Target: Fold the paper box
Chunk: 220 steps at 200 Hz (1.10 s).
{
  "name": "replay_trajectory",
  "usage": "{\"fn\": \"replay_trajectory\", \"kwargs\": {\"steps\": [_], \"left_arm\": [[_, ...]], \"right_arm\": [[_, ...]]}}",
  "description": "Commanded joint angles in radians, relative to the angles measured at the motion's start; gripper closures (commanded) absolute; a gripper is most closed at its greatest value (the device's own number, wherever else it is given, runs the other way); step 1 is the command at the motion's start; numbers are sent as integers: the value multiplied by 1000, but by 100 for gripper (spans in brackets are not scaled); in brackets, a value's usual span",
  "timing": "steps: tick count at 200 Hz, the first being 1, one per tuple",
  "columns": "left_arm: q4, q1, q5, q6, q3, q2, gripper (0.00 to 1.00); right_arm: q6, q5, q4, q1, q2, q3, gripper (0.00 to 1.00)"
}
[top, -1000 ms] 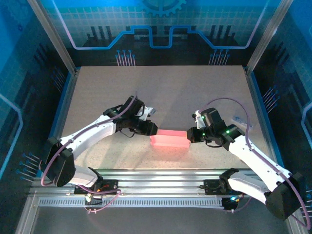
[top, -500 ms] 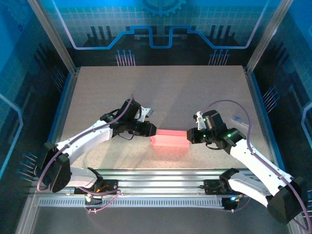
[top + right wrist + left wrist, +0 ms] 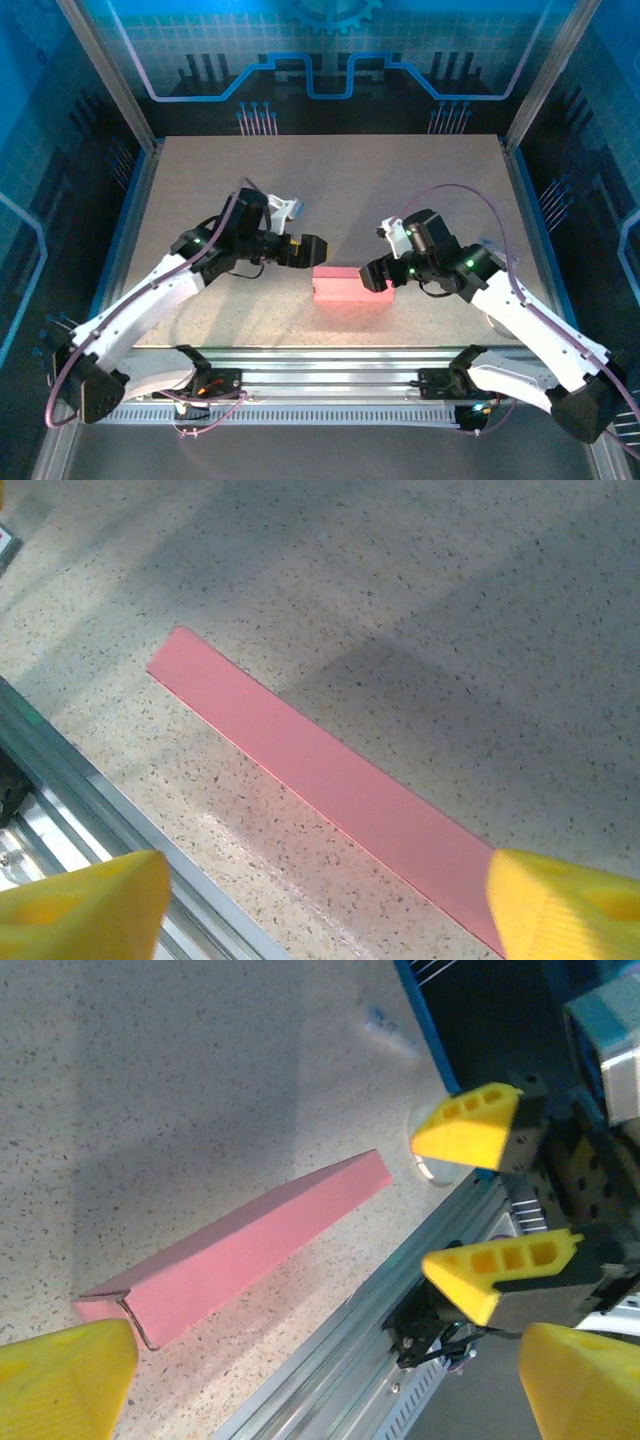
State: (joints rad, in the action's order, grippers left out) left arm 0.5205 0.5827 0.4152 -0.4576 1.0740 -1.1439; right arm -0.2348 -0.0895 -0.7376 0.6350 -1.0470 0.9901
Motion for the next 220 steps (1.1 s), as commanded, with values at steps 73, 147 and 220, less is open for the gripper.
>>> {"fn": "replay_trajectory", "kwargs": {"steps": [73, 147, 220], "left_arm": [[148, -3, 35, 103, -260, 426, 1], [154, -3, 8, 106, -294, 468, 1], [159, -4, 0, 115, -292, 460, 1]], "right_arm": [[391, 42, -159, 124, -285, 209, 14], [261, 96, -65, 143, -337, 220, 65], [188, 108, 3, 141, -322, 147, 91]]}}
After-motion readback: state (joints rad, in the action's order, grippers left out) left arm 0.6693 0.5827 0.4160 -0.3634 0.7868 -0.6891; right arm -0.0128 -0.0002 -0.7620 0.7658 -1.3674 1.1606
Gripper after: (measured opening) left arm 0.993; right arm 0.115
